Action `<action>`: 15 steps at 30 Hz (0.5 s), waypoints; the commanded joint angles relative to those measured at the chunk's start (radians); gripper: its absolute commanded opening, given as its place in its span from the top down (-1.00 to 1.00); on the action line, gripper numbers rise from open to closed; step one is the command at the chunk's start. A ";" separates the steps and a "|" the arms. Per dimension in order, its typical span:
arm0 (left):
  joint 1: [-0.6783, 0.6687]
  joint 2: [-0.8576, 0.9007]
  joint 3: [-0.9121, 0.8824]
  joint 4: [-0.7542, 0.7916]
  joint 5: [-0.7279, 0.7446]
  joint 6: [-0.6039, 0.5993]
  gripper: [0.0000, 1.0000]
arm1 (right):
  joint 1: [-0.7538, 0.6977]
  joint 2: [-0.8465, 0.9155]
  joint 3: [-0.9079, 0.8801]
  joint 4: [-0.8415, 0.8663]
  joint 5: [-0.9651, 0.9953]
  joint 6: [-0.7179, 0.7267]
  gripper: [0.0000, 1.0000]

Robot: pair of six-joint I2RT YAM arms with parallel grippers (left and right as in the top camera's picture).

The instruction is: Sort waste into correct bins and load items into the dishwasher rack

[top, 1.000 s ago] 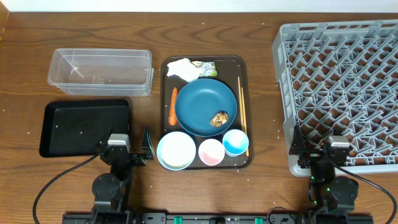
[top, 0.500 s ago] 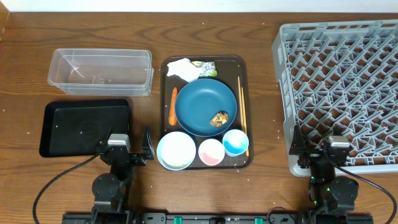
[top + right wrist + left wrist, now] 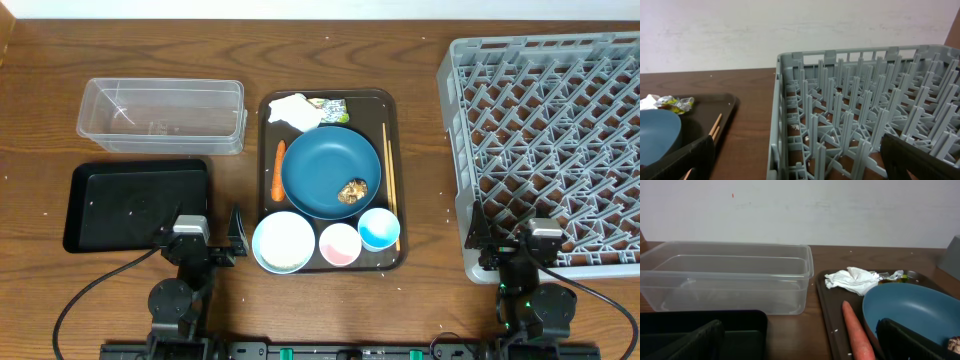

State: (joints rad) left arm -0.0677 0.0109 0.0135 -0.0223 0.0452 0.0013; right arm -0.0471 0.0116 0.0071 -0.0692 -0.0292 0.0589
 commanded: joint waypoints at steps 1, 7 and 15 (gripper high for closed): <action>-0.003 -0.005 -0.010 -0.048 -0.043 0.014 -0.96 | -0.010 -0.005 -0.002 -0.004 0.002 -0.012 -0.99; -0.003 -0.005 -0.010 -0.048 -0.050 0.014 -0.95 | -0.010 -0.005 -0.002 -0.004 0.002 -0.012 -0.99; -0.003 -0.005 -0.010 -0.048 -0.050 0.013 -0.96 | -0.010 -0.005 -0.002 -0.004 0.002 -0.012 -0.99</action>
State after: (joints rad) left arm -0.0677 0.0109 0.0158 -0.0254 0.0364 0.0010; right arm -0.0471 0.0116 0.0071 -0.0692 -0.0292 0.0589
